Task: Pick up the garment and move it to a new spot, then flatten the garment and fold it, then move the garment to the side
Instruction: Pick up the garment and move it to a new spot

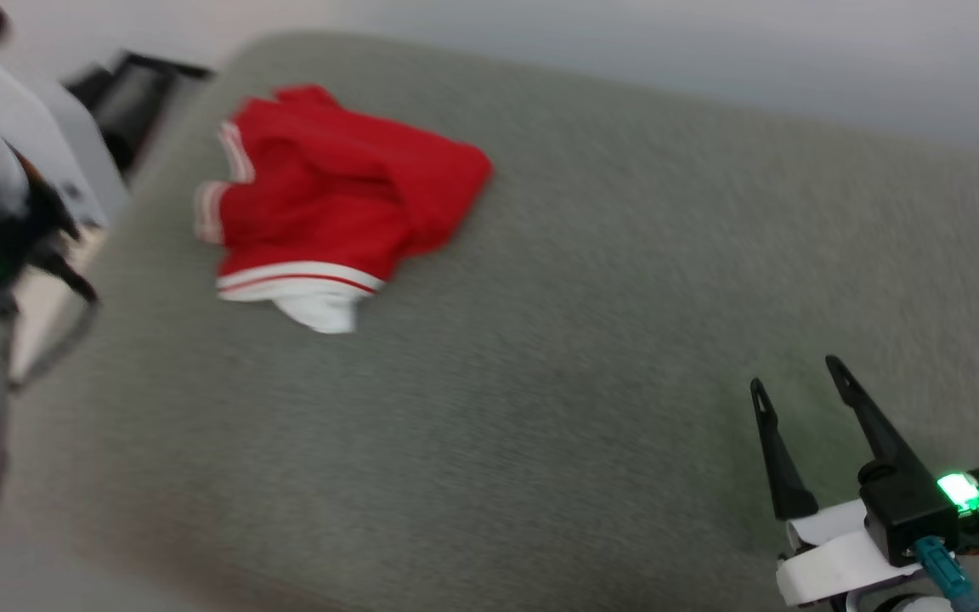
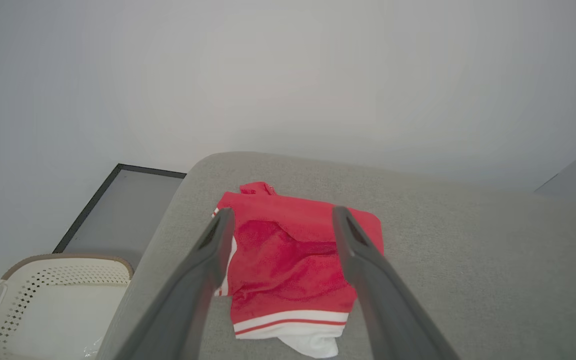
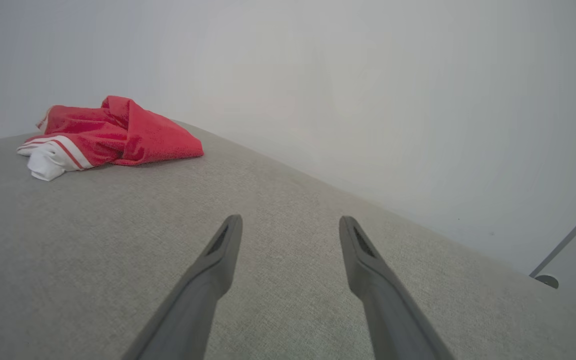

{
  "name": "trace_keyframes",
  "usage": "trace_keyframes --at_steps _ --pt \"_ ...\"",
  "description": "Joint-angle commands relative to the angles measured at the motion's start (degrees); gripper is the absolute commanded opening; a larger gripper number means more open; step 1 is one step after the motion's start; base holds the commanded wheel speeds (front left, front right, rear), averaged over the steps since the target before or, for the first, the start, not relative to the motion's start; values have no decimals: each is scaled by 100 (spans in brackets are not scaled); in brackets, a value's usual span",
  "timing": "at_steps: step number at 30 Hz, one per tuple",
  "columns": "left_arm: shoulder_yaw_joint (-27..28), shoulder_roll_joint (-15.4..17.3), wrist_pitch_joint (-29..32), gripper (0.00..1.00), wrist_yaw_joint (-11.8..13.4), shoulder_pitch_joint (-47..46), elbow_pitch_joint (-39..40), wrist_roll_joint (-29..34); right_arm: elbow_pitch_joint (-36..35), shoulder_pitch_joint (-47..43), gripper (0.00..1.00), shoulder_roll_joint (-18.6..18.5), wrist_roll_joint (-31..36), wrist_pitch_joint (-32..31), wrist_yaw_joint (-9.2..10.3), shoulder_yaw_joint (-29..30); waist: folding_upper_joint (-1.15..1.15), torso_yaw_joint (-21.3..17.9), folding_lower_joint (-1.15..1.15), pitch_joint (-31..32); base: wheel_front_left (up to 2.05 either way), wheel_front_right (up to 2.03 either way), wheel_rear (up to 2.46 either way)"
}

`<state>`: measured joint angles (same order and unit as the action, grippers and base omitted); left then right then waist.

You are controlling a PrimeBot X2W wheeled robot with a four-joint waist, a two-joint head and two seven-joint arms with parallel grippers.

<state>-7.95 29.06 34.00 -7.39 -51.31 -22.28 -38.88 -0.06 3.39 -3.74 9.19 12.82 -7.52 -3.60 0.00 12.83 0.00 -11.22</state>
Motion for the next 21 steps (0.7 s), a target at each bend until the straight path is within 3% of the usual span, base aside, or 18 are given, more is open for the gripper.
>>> trace_keyframes --at_steps 1,10,16,21 --pt "-61 36 95 100 -14 -205 -128 -7 -68 132 100 -13 19 -5 6 22 0 -1140 0 -1279 0 0 0" --pt "-812 592 1384 100 -7 -1244 -1333 -100 -496 146 100 -2 -92 -126 6 15 0 -1502 0 -1912 0 0 0" --pt "-1135 687 1993 100 -8 -1610 -1882 -407 -833 126 100 15 -166 -264 6 31 0 -1585 0 -2244 0 0 0" --pt "-1338 578 2508 100 85 -1707 -2519 -436 -1016 112 100 27 -221 -370 6 32 0 -1575 0 -2411 0 0 0"
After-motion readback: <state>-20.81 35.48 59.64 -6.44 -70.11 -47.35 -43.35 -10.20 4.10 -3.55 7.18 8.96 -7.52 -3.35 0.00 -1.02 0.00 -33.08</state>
